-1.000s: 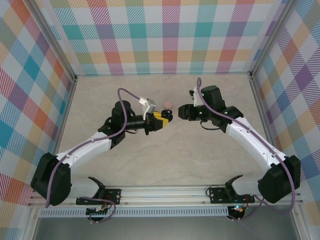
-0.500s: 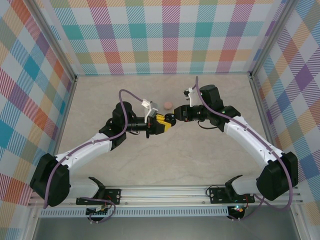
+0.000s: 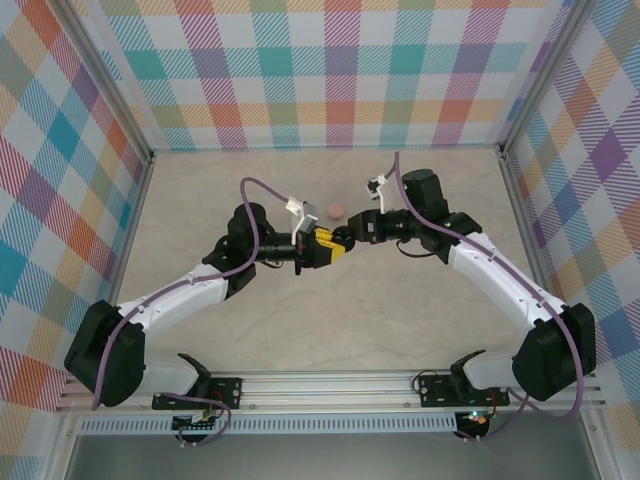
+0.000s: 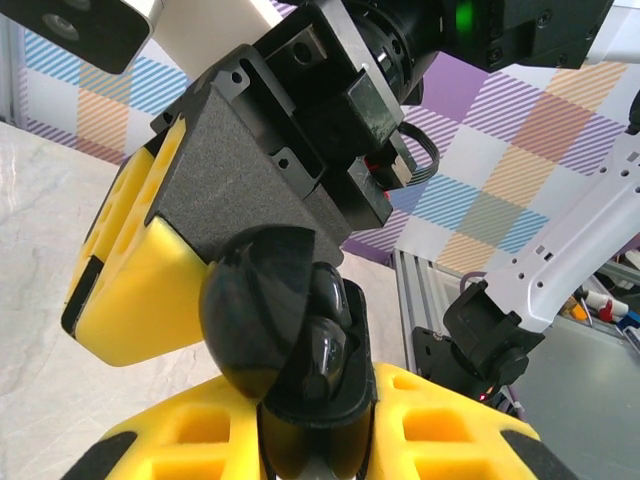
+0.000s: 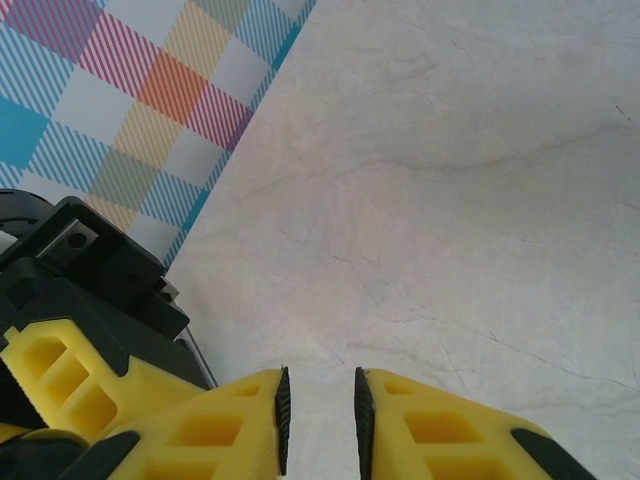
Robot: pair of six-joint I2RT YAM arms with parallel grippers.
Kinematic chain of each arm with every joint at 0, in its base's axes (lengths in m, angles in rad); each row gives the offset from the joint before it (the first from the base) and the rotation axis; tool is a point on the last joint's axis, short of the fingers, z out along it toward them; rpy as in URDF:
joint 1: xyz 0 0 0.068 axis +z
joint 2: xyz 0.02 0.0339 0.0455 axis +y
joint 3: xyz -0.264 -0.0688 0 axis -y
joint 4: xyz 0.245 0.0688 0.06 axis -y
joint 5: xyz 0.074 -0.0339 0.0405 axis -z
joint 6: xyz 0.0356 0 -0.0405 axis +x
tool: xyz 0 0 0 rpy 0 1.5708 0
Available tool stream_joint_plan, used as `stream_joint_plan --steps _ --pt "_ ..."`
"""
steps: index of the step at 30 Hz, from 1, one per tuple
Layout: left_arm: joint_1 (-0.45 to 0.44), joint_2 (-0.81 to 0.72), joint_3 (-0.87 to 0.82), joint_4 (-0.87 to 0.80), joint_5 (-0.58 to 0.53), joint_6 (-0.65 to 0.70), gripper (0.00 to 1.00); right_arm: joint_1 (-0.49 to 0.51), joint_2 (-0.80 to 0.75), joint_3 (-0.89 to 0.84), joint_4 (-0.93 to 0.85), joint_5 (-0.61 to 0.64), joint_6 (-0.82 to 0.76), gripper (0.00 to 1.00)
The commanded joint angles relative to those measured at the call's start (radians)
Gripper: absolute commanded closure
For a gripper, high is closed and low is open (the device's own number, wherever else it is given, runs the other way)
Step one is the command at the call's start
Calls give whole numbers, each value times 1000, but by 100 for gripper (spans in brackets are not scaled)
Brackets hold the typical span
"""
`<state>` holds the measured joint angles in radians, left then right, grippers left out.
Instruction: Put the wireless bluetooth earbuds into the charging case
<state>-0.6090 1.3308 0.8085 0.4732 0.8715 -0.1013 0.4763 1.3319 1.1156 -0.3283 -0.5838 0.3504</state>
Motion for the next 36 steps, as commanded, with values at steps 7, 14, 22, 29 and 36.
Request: stream_joint_plan --steps 7,14,22,29,36 --pt "-12 35 30 -28 -62 -22 83 12 -47 -7 15 -33 -34 72" --pt "-12 57 60 -108 -170 -34 82 12 -57 5 -65 168 -44 70" --pt "-12 114 86 -167 -278 -108 80 12 -37 29 -207 512 2 67" --pt "-10 201 149 -305 -358 -167 78 11 -25 23 -245 579 18 66" --pt "-5 362 306 -531 -390 -224 79 12 -25 13 -252 581 18 66"
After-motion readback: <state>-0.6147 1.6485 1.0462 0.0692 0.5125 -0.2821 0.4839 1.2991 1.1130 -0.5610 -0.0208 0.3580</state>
